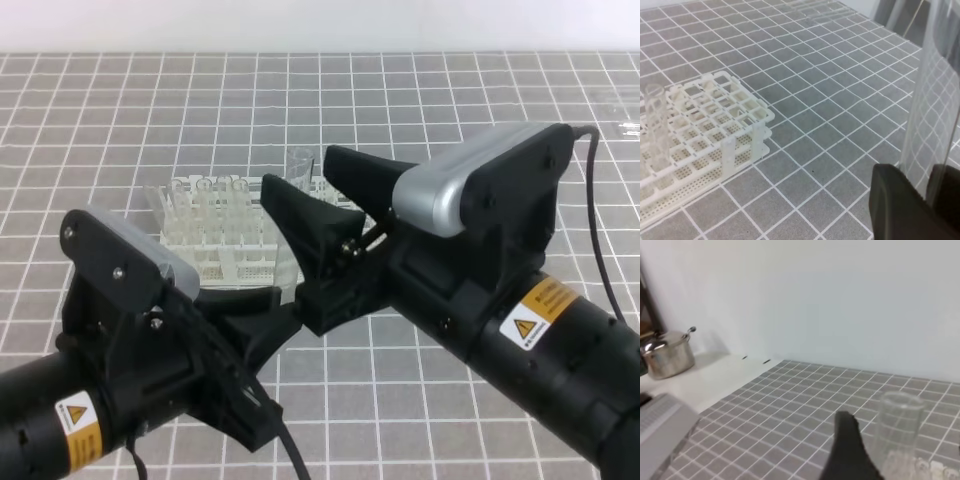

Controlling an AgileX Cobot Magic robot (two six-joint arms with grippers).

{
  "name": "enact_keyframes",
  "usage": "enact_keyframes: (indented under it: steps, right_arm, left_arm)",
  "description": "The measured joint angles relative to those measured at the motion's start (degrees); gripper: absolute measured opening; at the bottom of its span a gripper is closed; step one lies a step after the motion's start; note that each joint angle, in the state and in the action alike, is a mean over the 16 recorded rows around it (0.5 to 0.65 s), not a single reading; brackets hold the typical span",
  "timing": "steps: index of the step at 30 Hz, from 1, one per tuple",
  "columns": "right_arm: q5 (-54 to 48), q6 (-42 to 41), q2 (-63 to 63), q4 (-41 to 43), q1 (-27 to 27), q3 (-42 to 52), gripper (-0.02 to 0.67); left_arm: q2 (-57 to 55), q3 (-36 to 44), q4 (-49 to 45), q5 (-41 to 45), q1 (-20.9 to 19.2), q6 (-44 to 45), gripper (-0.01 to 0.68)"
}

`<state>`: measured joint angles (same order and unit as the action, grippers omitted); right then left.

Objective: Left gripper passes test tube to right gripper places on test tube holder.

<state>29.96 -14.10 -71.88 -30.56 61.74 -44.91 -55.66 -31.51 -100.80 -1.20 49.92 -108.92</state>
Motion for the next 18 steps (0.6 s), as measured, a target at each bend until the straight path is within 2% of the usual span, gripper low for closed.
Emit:
enact_keyframes:
  steps: [18]
  right_arm:
    - [3.0,0.0,-2.6,-2.8,-0.1,-0.1,0.042]
  left_arm:
    - [0.0,0.0,-0.4,-2.3,0.0,2.0,0.006]
